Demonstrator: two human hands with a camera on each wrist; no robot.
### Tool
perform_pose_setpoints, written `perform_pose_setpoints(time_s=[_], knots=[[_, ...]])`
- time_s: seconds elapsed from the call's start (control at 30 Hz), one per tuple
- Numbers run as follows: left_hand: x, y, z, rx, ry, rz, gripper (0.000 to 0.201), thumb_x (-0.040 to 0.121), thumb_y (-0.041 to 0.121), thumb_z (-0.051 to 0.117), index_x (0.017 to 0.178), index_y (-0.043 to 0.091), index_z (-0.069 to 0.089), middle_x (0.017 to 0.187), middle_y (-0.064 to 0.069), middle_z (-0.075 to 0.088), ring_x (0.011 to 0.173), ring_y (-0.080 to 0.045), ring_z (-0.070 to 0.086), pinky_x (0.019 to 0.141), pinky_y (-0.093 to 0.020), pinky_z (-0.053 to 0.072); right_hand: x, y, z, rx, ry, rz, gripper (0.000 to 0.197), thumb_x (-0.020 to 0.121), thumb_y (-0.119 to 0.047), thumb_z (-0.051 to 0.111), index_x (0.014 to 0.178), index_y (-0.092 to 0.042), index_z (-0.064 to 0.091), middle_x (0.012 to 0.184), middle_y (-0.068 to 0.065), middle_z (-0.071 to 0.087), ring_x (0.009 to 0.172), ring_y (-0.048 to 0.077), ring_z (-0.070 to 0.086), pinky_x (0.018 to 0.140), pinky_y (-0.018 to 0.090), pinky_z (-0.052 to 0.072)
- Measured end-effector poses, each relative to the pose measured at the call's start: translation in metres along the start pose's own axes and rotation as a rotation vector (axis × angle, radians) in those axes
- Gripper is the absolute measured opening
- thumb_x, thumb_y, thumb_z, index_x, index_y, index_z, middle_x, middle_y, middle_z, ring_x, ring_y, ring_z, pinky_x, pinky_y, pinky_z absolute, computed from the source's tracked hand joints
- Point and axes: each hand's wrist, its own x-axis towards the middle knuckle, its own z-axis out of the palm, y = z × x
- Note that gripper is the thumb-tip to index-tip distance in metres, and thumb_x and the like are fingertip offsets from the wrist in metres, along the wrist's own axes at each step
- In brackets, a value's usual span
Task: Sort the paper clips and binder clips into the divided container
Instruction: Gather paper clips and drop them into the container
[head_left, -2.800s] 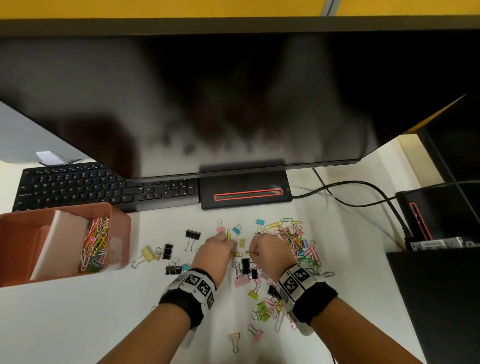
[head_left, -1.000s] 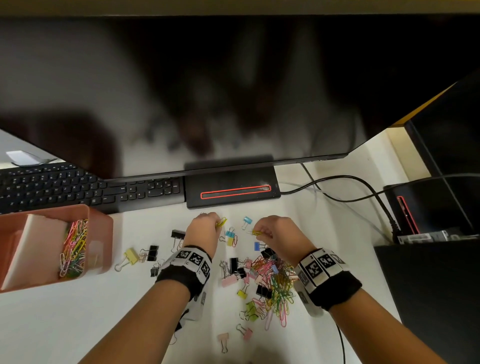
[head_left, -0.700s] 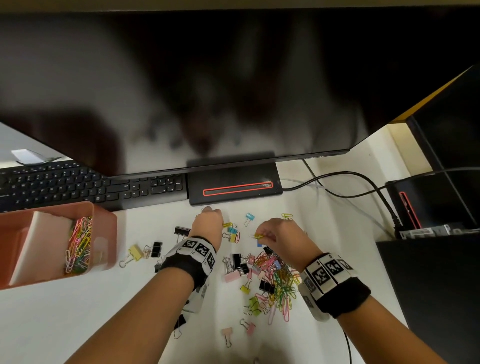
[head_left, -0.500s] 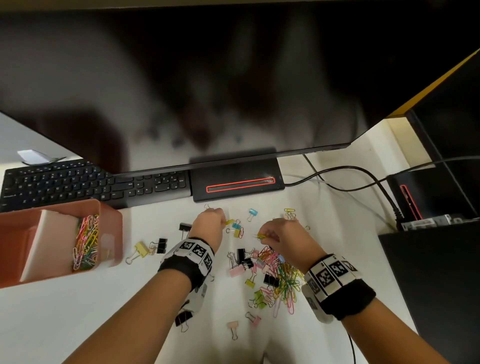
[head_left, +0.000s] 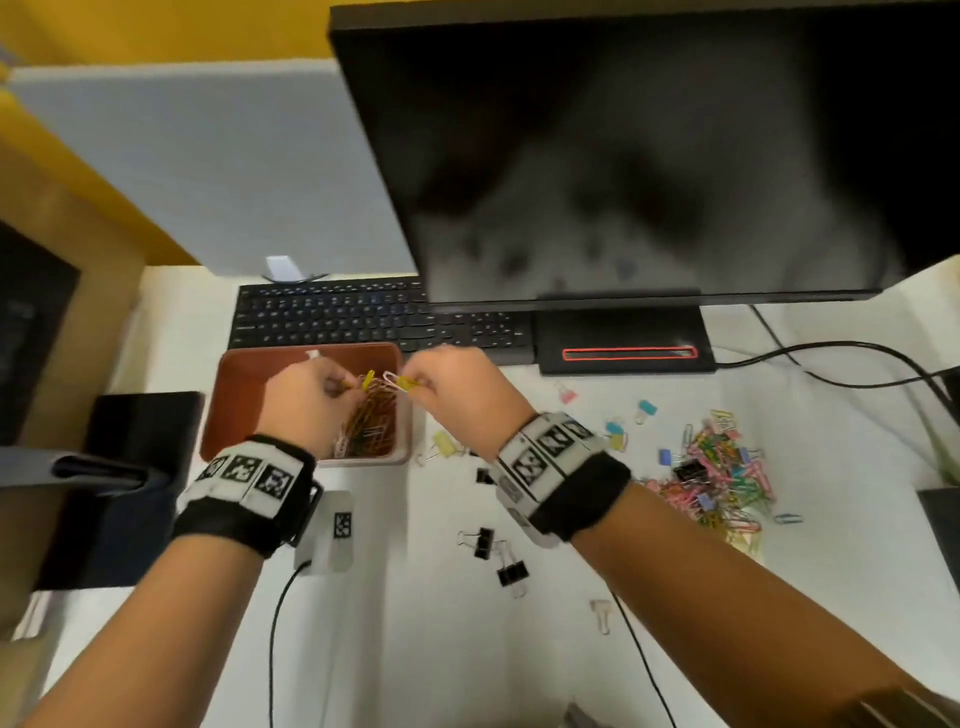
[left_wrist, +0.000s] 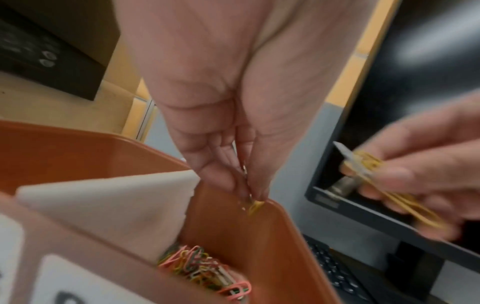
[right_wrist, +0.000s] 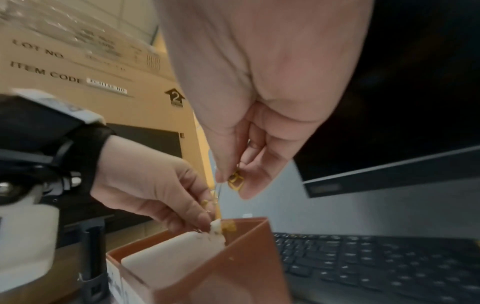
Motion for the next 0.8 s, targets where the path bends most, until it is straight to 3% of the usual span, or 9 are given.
perform_pose_setpoints(time_s=[0.1, 0.2, 0.3, 0.4, 0.5, 0.57, 0.63, 0.7, 0.8], knots=[[0.008, -0.016, 0.002, 0.039, -0.058, 0.032, 0.022, 0.079, 0.020, 0.066, 0.100, 0.015, 0.069, 0.101, -0.003, 0.071, 0.092, -0.019, 0.064, 0.087, -0.026, 0.046, 0.035, -0.026, 0.029, 0.018, -0.032, 0.096, 0.025, 0.088, -0.016, 0.058, 0.113, -0.010, 0.062, 0.107, 0.014, 0.067, 0.100, 0.029, 0.062, 0.091, 0.042, 0.050], [-0.002, -0.019, -0.003, -0.014, -0.014, 0.125, 0.031, 0.084, 0.011, 0.059, 0.115, 0.012, 0.061, 0.114, -0.008, 0.067, 0.103, -0.021, 0.062, 0.095, -0.031, 0.045, 0.036, -0.029, 0.040, 0.112, -0.045, 0.153, 0.046, 0.086, -0.026, 0.063, 0.128, -0.012, 0.050, 0.119, 0.010, 0.063, 0.107, 0.023, 0.060, 0.095, 0.036, 0.049], [-0.028, -0.011, -0.007, -0.191, -0.019, 0.239, 0.030, 0.085, 0.010, 0.059, 0.115, 0.014, 0.060, 0.111, -0.002, 0.065, 0.099, -0.014, 0.061, 0.090, -0.023, 0.045, 0.002, -0.014, 0.028, 0.220, 0.015, 0.104, 0.036, 0.089, -0.029, 0.059, 0.122, -0.019, 0.053, 0.113, 0.000, 0.063, 0.095, 0.011, 0.061, 0.085, 0.021, 0.050], [-0.056, 0.005, 0.004, -0.263, -0.137, 0.388, 0.021, 0.086, 0.011, 0.058, 0.104, 0.019, 0.061, 0.096, 0.006, 0.064, 0.082, -0.005, 0.061, 0.076, -0.012, 0.046, -0.054, 0.026, 0.008, 0.122, 0.059, 0.097, 0.021, 0.090, -0.026, 0.057, 0.110, -0.022, 0.062, 0.099, -0.008, 0.064, 0.076, 0.000, 0.056, 0.069, 0.007, 0.040], [-0.079, 0.029, 0.033, -0.244, -0.305, 0.511, 0.020, 0.087, 0.016, 0.057, 0.106, 0.024, 0.059, 0.083, 0.010, 0.062, 0.071, 0.001, 0.057, 0.062, -0.009, 0.041, -0.120, 0.084, -0.009, 0.008, 0.016, 0.256, 0.013, 0.089, -0.027, 0.058, 0.101, -0.029, 0.061, 0.085, -0.013, 0.060, 0.066, -0.008, 0.054, 0.063, 0.008, 0.035], [-0.093, 0.049, 0.060, -0.242, -0.424, 0.540, 0.021, 0.087, 0.020, 0.058, 0.107, 0.024, 0.056, 0.083, 0.009, 0.059, 0.067, -0.001, 0.054, 0.061, -0.011, 0.040, -0.163, 0.119, -0.018, -0.021, 0.004, 0.390, 0.013, 0.086, -0.027, 0.062, 0.093, -0.036, 0.057, 0.077, -0.011, 0.057, 0.062, 0.001, 0.055, 0.060, 0.017, 0.039], [-0.104, 0.068, 0.091, -0.230, -0.538, 0.536, 0.025, 0.086, 0.022, 0.059, 0.110, 0.024, 0.053, 0.090, 0.005, 0.056, 0.068, -0.006, 0.053, 0.063, -0.015, 0.041, -0.200, 0.145, -0.025, -0.077, 0.015, 0.482, 0.018, 0.081, -0.028, 0.066, 0.089, -0.037, 0.053, 0.072, -0.012, 0.052, 0.062, 0.009, 0.050, 0.057, 0.021, 0.037], [-0.117, 0.087, 0.122, -0.162, -0.629, 0.535, 0.032, 0.084, 0.027, 0.061, 0.114, 0.024, 0.048, 0.099, 0.001, 0.052, 0.073, -0.010, 0.052, 0.065, -0.017, 0.040, -0.228, 0.159, -0.029, -0.103, 0.011, 0.558, 0.025, 0.079, -0.033, 0.069, 0.094, -0.037, 0.049, 0.070, -0.018, 0.043, 0.061, 0.005, 0.044, 0.054, 0.016, 0.030], [-0.132, 0.108, 0.163, -0.034, -0.662, 0.556, 0.052, 0.081, 0.032, 0.064, 0.125, 0.026, 0.038, 0.115, -0.003, 0.043, 0.099, -0.018, 0.050, 0.084, -0.026, 0.043, -0.255, 0.175, -0.027, -0.073, -0.013, 0.570, 0.029, 0.080, -0.039, 0.067, 0.099, -0.033, 0.046, 0.076, -0.020, 0.043, 0.066, 0.000, 0.044, 0.060, 0.019, 0.033]])
